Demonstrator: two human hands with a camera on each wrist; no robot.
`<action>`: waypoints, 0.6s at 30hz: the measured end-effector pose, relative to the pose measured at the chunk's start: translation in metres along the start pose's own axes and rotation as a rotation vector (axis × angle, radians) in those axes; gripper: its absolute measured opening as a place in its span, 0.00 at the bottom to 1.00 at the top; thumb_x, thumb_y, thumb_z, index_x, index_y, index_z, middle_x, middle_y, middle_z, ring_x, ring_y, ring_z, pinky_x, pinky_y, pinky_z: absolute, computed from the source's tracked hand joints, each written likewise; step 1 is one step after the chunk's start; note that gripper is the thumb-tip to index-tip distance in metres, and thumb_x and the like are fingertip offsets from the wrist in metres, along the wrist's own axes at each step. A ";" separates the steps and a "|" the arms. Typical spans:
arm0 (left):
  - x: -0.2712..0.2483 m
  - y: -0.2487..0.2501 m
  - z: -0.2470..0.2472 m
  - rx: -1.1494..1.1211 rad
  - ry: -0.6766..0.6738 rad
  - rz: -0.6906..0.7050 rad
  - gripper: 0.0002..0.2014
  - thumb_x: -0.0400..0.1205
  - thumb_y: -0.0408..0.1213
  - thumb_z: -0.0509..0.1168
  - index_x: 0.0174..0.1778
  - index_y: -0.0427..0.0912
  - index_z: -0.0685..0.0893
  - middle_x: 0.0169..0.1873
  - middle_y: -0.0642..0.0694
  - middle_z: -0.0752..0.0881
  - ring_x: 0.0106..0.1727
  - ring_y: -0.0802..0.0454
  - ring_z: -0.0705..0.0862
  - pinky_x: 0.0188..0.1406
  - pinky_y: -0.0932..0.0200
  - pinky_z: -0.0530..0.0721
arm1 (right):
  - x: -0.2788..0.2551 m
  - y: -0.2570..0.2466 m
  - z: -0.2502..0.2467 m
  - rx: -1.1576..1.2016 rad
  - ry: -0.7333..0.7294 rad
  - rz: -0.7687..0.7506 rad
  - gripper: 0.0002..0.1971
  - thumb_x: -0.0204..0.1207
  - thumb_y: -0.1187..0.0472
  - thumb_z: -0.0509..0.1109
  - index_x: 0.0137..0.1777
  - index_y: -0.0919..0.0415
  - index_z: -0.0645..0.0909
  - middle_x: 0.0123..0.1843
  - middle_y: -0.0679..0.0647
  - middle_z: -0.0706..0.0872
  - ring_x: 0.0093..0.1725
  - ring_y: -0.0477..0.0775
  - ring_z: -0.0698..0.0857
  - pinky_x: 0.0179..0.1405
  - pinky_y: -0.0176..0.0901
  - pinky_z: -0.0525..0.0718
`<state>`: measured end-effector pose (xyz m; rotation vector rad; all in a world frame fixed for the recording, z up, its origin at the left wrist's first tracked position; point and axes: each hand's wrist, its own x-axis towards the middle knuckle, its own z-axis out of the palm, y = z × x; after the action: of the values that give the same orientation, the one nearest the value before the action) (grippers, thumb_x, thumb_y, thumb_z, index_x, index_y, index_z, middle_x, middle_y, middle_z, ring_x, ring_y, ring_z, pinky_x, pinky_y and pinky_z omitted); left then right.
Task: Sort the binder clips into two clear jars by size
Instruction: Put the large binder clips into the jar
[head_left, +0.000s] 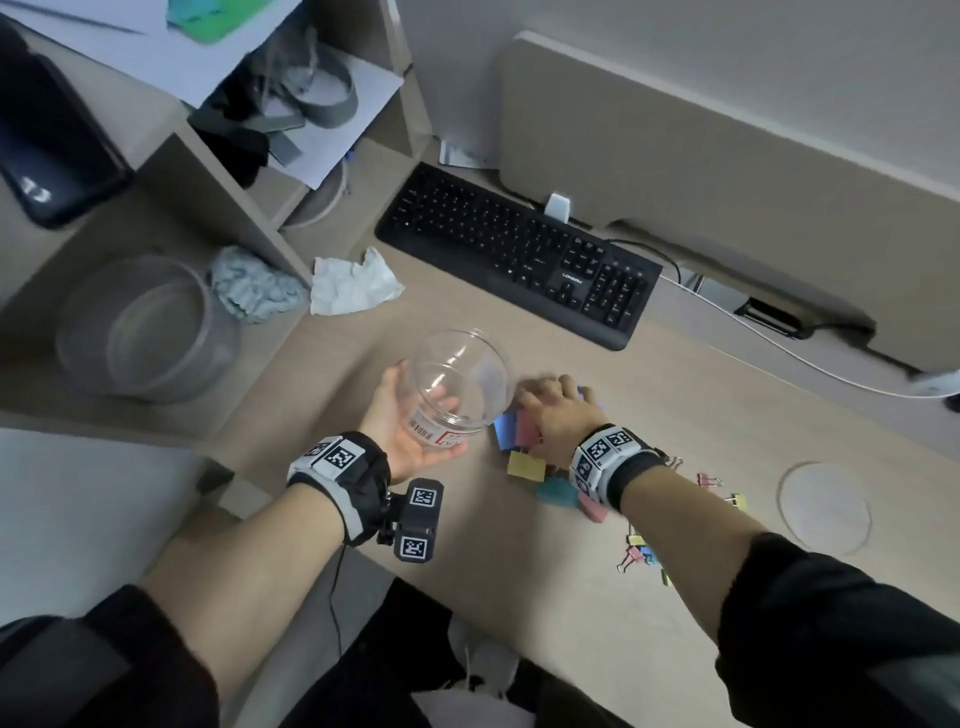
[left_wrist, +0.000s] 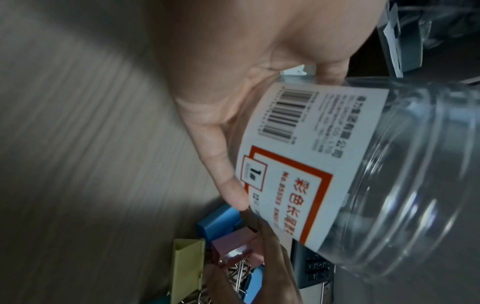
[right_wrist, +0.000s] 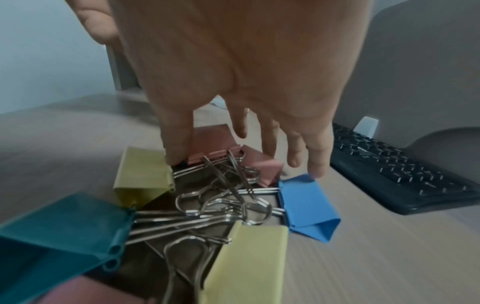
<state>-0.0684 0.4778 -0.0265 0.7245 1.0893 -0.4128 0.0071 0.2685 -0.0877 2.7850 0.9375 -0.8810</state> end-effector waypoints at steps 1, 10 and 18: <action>0.001 0.000 -0.002 -0.008 0.008 -0.002 0.35 0.81 0.68 0.59 0.66 0.40 0.86 0.62 0.39 0.90 0.64 0.32 0.87 0.53 0.35 0.86 | 0.003 -0.001 0.002 -0.004 -0.009 -0.003 0.36 0.70 0.52 0.69 0.78 0.47 0.62 0.77 0.56 0.68 0.73 0.66 0.66 0.70 0.64 0.68; 0.004 0.001 -0.004 -0.009 0.016 -0.011 0.34 0.81 0.69 0.59 0.63 0.41 0.87 0.60 0.39 0.91 0.64 0.31 0.87 0.53 0.34 0.87 | 0.013 -0.002 0.002 0.212 0.055 0.202 0.23 0.70 0.63 0.65 0.66 0.60 0.70 0.64 0.60 0.76 0.63 0.65 0.74 0.55 0.57 0.80; 0.006 -0.002 -0.010 0.023 0.022 -0.015 0.35 0.81 0.69 0.59 0.64 0.40 0.87 0.61 0.39 0.91 0.62 0.32 0.88 0.55 0.34 0.87 | 0.028 -0.009 0.004 0.161 0.086 0.193 0.25 0.73 0.61 0.66 0.69 0.62 0.66 0.63 0.60 0.76 0.61 0.67 0.78 0.54 0.57 0.77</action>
<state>-0.0739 0.4841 -0.0357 0.7433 1.1129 -0.4320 0.0185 0.2898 -0.1050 3.0069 0.6188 -0.8482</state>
